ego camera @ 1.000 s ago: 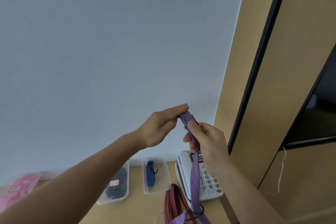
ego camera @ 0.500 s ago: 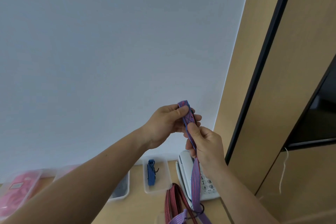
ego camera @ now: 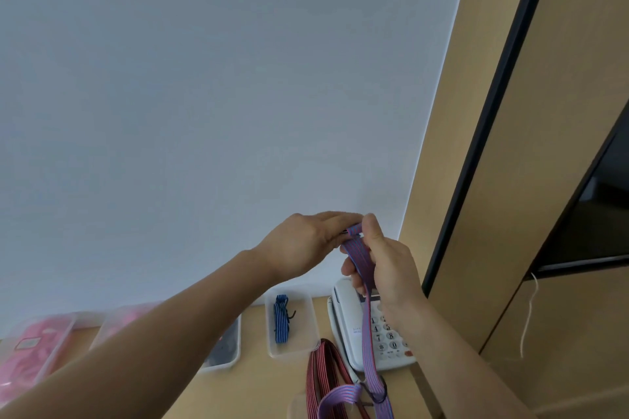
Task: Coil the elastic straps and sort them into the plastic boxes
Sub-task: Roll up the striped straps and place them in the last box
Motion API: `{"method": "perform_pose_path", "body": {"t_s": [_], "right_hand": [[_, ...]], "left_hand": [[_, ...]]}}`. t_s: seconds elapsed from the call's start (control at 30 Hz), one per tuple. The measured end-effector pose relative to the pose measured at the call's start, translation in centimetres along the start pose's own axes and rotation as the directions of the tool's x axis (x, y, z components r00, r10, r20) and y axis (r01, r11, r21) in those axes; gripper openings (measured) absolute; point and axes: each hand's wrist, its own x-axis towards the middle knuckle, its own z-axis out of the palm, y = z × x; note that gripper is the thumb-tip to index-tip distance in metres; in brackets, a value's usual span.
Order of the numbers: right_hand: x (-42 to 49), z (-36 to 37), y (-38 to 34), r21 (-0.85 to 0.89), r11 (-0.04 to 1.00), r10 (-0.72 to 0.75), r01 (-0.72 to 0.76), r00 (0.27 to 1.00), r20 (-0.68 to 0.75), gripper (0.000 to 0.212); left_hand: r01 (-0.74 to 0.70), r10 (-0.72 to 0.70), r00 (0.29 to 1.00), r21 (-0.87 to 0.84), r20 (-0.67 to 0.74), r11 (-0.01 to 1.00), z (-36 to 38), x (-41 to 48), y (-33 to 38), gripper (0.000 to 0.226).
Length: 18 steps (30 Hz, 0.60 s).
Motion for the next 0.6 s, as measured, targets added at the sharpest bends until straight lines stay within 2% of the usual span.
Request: {"method": "perform_pose_path", "body": {"t_s": [0.07, 0.2, 0.27, 0.3, 0.33, 0.4, 0.47, 0.5, 0.53, 0.6], "right_hand": [[0.1, 0.0, 0.1, -0.008, 1.0, 0.003, -0.003, 1.0, 0.012, 0.066], [0.0, 0.2, 0.6, -0.008, 0.999, -0.045, 0.045, 0.999, 0.003, 0.051], [0.0, 0.2, 0.8, 0.0, 0.996, -0.092, 0.092, 0.995, -0.03, 0.05], [-0.1, 0.2, 0.9, -0.001, 0.994, -0.113, 0.113, 0.993, -0.045, 0.049], [-0.1, 0.2, 0.9, -0.009, 0.991, -0.131, 0.131, 0.99, -0.058, 0.047], [-0.1, 0.3, 1.1, -0.032, 0.987, -0.162, 0.16, 0.983, -0.087, 0.044], [-0.1, 0.3, 1.4, -0.048, 0.982, -0.187, 0.182, 0.975, -0.12, 0.04], [-0.1, 0.4, 1.5, -0.056, 0.98, -0.199, 0.193, 0.971, -0.13, 0.039], [-0.1, 0.5, 1.7, -0.06, 0.978, -0.208, 0.202, 0.969, -0.136, 0.039], [-0.2, 0.6, 1.8, -0.049, 0.976, -0.215, 0.21, 0.967, -0.139, 0.038]], "left_hand": [[-0.038, 0.036, 0.998, 0.035, 0.053, 0.999, 0.1, -0.1, 0.1, 0.041], [0.039, -0.042, 0.988, 0.026, 0.149, 0.999, 0.2, -0.1, -0.1, 0.053], [0.112, -0.094, 0.976, -0.082, 0.196, 0.99, 0.2, -0.3, -0.1, 0.058], [0.195, -0.153, 0.967, -0.206, 0.204, 0.959, 0.2, -0.4, 0.1, 0.061], [0.299, -0.237, 0.949, -0.358, 0.207, 0.885, 0.3, -0.4, 0.4, 0.064], [0.446, -0.412, 0.885, -0.652, 0.218, 0.613, 0.5, -0.2, 0.7, 0.064], [0.442, -0.485, 0.836, -0.838, 0.255, 0.322, 0.5, 0.3, 1.1, 0.04], [0.438, -0.469, 0.833, -0.868, 0.295, 0.233, 0.5, 0.5, 1.3, 0.024], [0.448, -0.44, 0.832, -0.877, 0.337, 0.176, 0.4, 0.6, 1.4, 0.022], [0.485, -0.417, 0.813, -0.869, 0.406, 0.101, 0.5, 0.6, 1.5, 0.031]]}}
